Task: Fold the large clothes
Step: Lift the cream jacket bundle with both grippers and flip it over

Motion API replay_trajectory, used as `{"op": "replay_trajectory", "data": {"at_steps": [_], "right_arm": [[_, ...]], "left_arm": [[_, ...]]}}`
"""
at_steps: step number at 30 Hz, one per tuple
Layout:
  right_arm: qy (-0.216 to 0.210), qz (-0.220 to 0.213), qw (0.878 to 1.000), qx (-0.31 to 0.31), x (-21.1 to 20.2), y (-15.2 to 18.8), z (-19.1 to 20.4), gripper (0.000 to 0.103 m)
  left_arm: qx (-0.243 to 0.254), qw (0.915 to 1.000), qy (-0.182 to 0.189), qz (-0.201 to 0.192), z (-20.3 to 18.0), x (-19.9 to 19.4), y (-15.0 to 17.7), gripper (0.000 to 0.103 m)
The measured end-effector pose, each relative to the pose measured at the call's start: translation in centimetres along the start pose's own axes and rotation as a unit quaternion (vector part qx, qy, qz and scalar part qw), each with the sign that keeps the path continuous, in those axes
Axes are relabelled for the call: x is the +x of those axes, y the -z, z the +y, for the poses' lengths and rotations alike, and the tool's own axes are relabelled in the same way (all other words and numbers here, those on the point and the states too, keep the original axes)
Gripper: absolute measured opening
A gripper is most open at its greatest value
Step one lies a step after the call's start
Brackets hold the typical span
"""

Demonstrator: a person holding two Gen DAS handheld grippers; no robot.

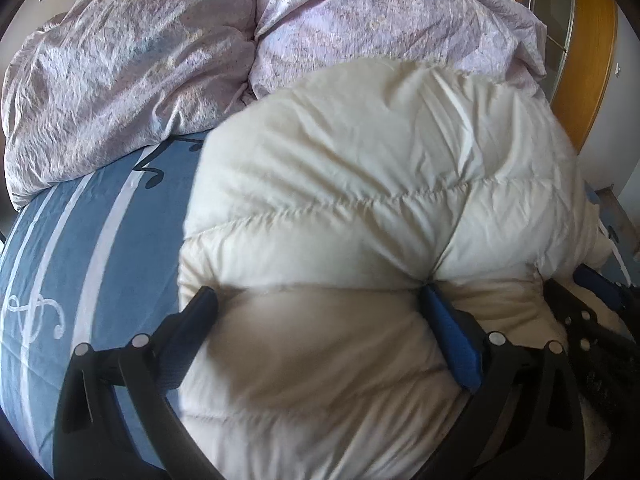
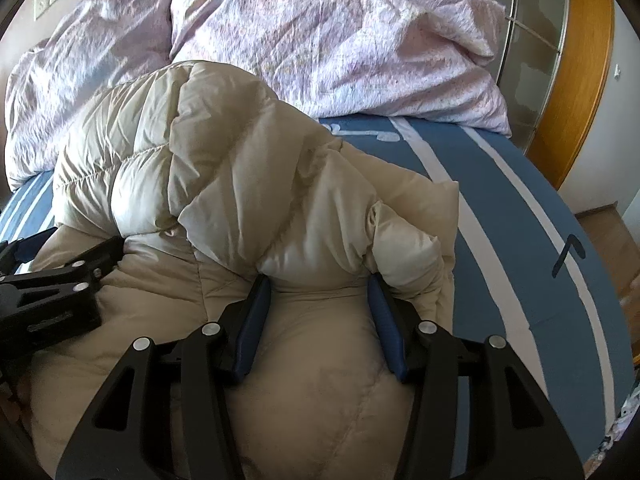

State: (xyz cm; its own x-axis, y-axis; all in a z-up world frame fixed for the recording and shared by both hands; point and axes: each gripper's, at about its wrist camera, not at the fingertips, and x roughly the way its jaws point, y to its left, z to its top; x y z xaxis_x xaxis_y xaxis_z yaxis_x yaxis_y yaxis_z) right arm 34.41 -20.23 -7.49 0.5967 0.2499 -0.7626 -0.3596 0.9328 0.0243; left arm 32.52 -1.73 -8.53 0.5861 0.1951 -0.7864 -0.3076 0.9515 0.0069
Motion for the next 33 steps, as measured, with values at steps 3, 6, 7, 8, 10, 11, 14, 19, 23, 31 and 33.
{"op": "replay_trajectory", "data": {"at_steps": [3, 6, 7, 8, 10, 11, 14, 19, 23, 31, 33], "right_arm": [[-0.015, 0.010, 1.000, 0.010, -1.6, -0.6, -0.7, 0.071], [-0.021, 0.001, 0.999, 0.034, -3.6, -0.8, -2.3, 0.099], [-0.034, 0.004, 0.998, 0.046, -4.0, -0.8, -3.0, 0.099], [-0.055, 0.019, 0.996, 0.066, -3.9, -0.8, -3.9, 0.099], [-0.088, 0.058, 0.990, 0.098, -2.9, -0.7, -5.0, 0.099], [-0.108, 0.086, 0.983, 0.119, -2.1, -0.4, -5.6, 0.099], [-0.145, 0.140, 0.965, 0.168, -0.1, 0.4, -6.7, 0.099], [-0.187, 0.172, 0.943, 0.214, 1.3, 1.4, -7.3, 0.101], [-0.209, 0.175, 0.934, 0.230, 1.9, 1.4, -7.4, 0.101], [-0.264, 0.162, 0.915, 0.257, 1.7, 1.0, -7.4, 0.042], [-0.269, 0.154, 0.915, 0.260, 1.3, 0.8, -7.3, 0.032]], "left_arm": [[0.010, 0.9999, 0.002, -0.013, 0.7, -2.1, 0.2, 0.100], [0.014, 0.9994, -0.001, -0.030, 1.8, -3.9, 0.5, 0.100], [0.013, 0.9995, -0.001, -0.030, 2.0, -4.1, 0.5, 0.100], [0.011, 0.9996, 0.000, -0.027, 2.4, -4.2, 0.5, 0.100], [0.007, 0.9999, 0.003, -0.013, 2.8, -4.1, 0.8, 0.100], [0.006, 0.9999, 0.004, -0.007, 2.9, -4.0, 0.9, 0.100], [0.003, 0.9999, 0.012, 0.008, 2.9, -3.6, 1.1, 0.100], [0.005, 0.9996, 0.022, 0.015, 2.9, -3.5, 1.2, 0.100], [0.000, 0.9993, 0.030, 0.019, 3.6, -3.7, 0.9, 0.100], [-0.039, 0.9962, 0.072, 0.030, 7.2, -4.5, -0.7, 0.099], [-0.059, 0.9926, 0.097, 0.043, 8.5, -4.3, -0.9, 0.096]]}}
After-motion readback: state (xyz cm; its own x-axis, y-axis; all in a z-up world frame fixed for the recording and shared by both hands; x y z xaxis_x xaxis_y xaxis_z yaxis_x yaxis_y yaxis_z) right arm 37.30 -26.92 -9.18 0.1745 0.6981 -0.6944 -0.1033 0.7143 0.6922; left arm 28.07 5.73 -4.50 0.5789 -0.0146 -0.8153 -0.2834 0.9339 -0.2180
